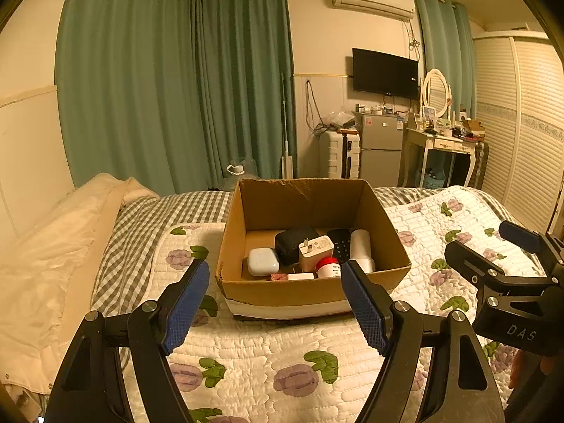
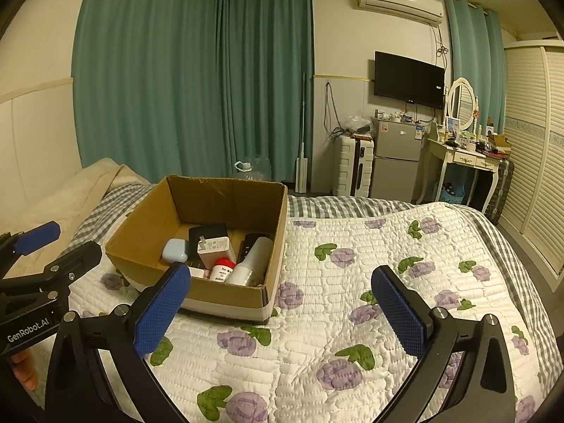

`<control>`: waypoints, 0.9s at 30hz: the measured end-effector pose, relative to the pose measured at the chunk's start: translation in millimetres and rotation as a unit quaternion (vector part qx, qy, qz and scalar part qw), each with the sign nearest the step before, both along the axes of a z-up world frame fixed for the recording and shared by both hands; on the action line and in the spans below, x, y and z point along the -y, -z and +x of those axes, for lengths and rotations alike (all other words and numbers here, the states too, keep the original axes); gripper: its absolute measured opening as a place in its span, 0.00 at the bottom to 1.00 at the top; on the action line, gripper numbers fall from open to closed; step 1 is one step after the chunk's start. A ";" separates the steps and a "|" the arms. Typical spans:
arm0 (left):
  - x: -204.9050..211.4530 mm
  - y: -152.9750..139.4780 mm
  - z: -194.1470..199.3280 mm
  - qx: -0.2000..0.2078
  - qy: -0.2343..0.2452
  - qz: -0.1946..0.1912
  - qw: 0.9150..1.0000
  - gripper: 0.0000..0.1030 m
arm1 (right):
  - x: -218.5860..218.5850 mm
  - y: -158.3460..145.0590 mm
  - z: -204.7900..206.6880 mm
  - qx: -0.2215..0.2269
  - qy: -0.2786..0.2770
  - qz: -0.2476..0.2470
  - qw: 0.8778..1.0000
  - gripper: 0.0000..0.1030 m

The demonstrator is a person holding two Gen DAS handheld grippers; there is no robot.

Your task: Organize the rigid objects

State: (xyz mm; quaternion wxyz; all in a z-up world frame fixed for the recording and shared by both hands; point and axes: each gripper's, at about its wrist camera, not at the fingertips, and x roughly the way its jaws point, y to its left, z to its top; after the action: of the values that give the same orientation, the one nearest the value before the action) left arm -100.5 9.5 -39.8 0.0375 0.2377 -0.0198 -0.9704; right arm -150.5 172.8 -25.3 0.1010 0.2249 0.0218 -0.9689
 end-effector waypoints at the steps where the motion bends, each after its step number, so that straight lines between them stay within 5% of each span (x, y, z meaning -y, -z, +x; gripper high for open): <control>1: -0.2 0.1 -0.1 0.001 0.001 0.000 1.000 0.78 | -0.1 0.0 0.1 0.000 0.000 0.000 1.000 1.00; 27: -4.1 -0.3 -0.4 0.006 0.006 -0.005 1.000 0.78 | -1.7 0.4 -0.7 0.000 -0.002 0.002 1.000 1.00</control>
State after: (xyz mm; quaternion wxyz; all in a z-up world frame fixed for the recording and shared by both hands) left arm -100.8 13.6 -39.6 0.0327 0.2435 -0.0268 -0.9690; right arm -151.2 174.5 -25.7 0.1024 0.2247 0.0239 -0.9687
